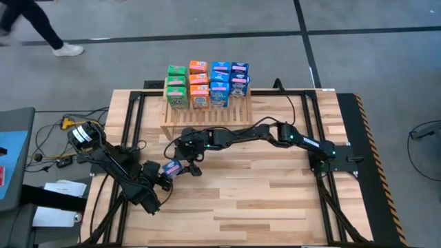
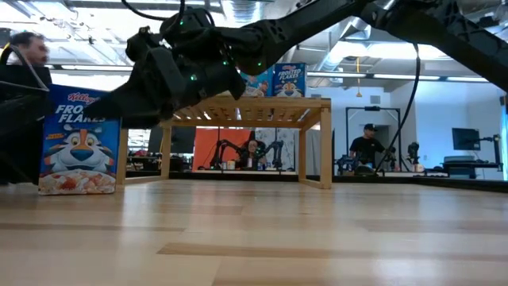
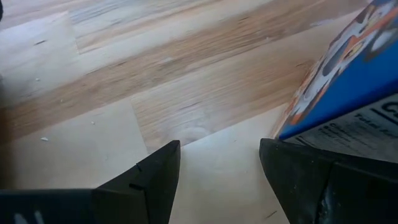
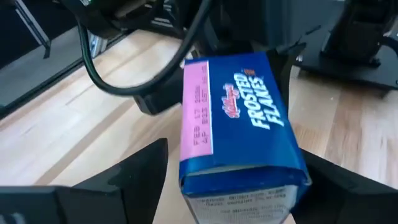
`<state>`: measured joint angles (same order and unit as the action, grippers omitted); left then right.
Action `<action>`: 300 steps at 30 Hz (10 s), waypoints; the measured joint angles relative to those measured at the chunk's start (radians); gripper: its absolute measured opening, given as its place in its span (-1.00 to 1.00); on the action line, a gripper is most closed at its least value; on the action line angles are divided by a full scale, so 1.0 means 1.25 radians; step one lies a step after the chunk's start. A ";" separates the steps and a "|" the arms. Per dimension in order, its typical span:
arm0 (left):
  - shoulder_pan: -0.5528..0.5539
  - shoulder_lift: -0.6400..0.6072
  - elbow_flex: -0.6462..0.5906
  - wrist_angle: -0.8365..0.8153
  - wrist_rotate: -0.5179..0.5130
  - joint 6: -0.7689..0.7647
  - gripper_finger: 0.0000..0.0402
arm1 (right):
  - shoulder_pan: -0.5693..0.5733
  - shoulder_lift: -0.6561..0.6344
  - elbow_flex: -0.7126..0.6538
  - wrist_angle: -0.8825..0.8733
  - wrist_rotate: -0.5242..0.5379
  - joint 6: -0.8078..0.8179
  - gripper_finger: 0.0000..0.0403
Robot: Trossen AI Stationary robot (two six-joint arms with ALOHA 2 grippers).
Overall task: Stack cereal on shelf
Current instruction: Put the blue cereal box on the shelf aligned with the other blue cereal boxes, then return to Home Position
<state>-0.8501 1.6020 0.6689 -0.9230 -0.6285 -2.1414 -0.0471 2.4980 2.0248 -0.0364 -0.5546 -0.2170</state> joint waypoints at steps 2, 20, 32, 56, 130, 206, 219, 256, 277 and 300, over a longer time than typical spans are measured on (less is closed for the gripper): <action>0.000 0.000 0.000 -0.001 -0.004 0.000 0.05 | 0.001 -0.001 0.000 0.001 0.000 0.000 0.52; 0.000 0.000 0.000 0.000 -0.006 -0.001 0.05 | 0.003 -0.001 0.000 -0.019 -0.014 0.056 -0.04; -0.007 0.000 0.001 -0.001 -0.014 -0.001 0.05 | -0.053 -0.142 -0.001 -0.224 -0.042 0.049 -0.07; -0.004 0.001 0.032 -0.001 -0.124 -0.011 0.05 | -0.356 -0.829 -0.085 -0.941 0.217 -0.033 -0.08; 0.133 -0.203 0.032 -0.002 -0.270 0.148 0.05 | -0.494 -0.862 -0.615 -0.302 0.108 -0.026 0.24; 0.079 -1.230 -0.527 0.941 0.181 1.506 0.05 | -0.143 -1.472 -1.613 0.716 0.435 0.377 0.24; 0.079 -1.230 -0.528 0.919 0.102 1.527 0.05 | -0.098 -1.376 -1.614 0.677 0.550 0.506 0.24; 0.079 -1.223 -0.517 0.770 0.100 1.440 0.05 | -0.099 -1.327 -1.616 0.242 0.547 0.509 0.24; 0.079 -1.223 -0.516 0.770 0.099 1.440 0.05 | -0.099 -1.327 -1.616 0.243 0.547 0.509 0.24; 0.079 -1.223 -0.516 0.770 0.099 1.440 0.05 | -0.099 -1.327 -1.616 0.243 0.546 0.509 0.24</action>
<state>-0.7512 0.0727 0.0238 0.0395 -0.5044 -0.3408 -0.1707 0.8387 0.0044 0.2676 0.1284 0.4187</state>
